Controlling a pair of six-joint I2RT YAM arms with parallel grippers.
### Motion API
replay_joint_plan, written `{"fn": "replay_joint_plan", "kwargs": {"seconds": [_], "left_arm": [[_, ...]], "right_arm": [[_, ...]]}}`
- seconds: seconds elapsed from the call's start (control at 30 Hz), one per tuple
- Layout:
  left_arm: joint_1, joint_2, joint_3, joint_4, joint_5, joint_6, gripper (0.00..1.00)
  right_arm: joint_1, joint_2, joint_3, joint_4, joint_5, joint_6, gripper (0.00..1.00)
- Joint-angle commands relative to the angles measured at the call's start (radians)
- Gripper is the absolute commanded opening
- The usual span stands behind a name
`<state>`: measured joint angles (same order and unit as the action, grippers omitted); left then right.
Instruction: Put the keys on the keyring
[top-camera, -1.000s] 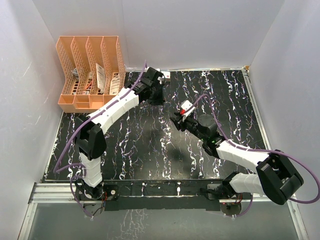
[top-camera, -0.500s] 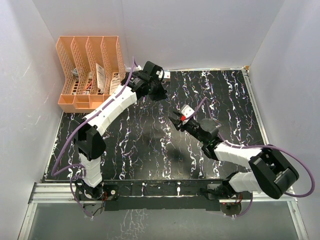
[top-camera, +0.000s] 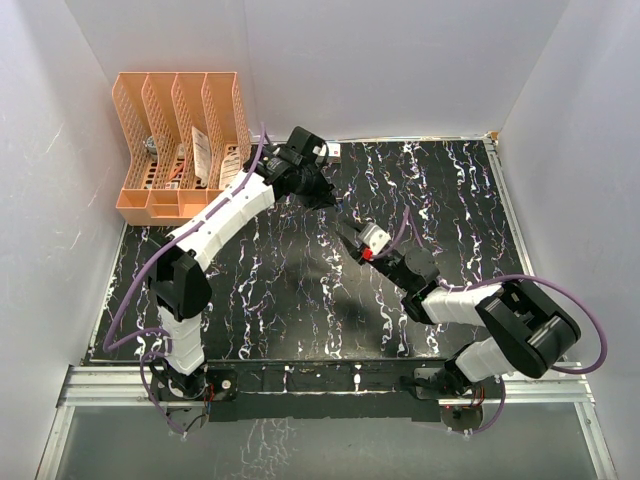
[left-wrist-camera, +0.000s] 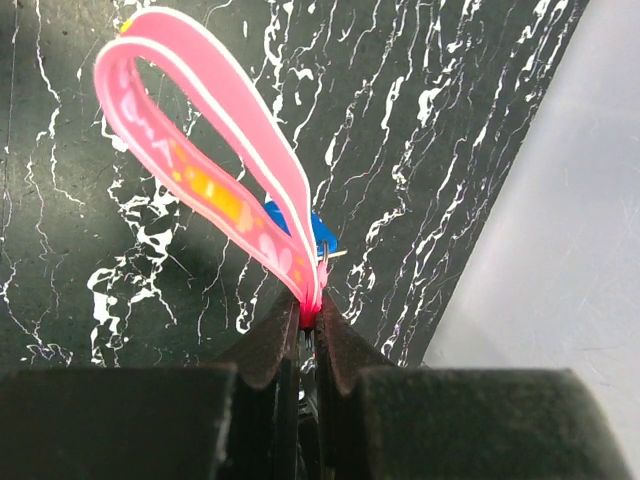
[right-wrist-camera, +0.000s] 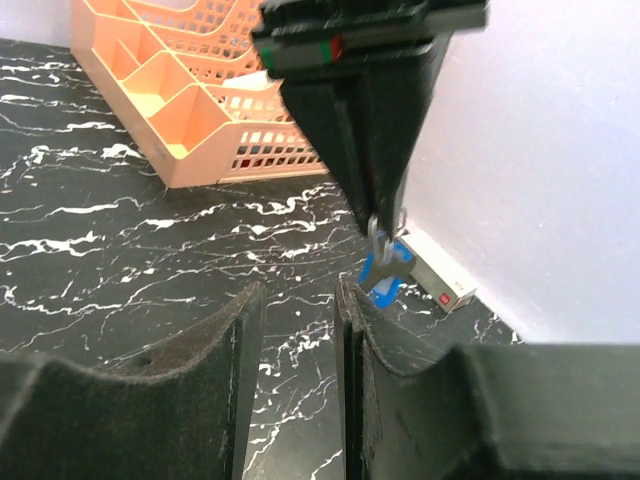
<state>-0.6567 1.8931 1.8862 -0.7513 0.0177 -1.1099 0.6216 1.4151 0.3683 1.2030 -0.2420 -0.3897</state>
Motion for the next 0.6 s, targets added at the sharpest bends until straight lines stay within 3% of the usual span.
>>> {"fn": "replay_joint_plan", "kwargs": {"seconds": [0.0, 0.57], "left_arm": [[-0.002, -0.067, -0.044, -0.009, 0.032, -0.025, 0.0], [-0.003, -0.101, -0.106, 0.033, 0.068, -0.04, 0.0]], "right_arm": [[0.0, 0.006, 0.006, 0.148, 0.021, -0.053, 0.31], [-0.003, 0.068, 0.049, 0.14, 0.055, -0.102, 0.25]]}}
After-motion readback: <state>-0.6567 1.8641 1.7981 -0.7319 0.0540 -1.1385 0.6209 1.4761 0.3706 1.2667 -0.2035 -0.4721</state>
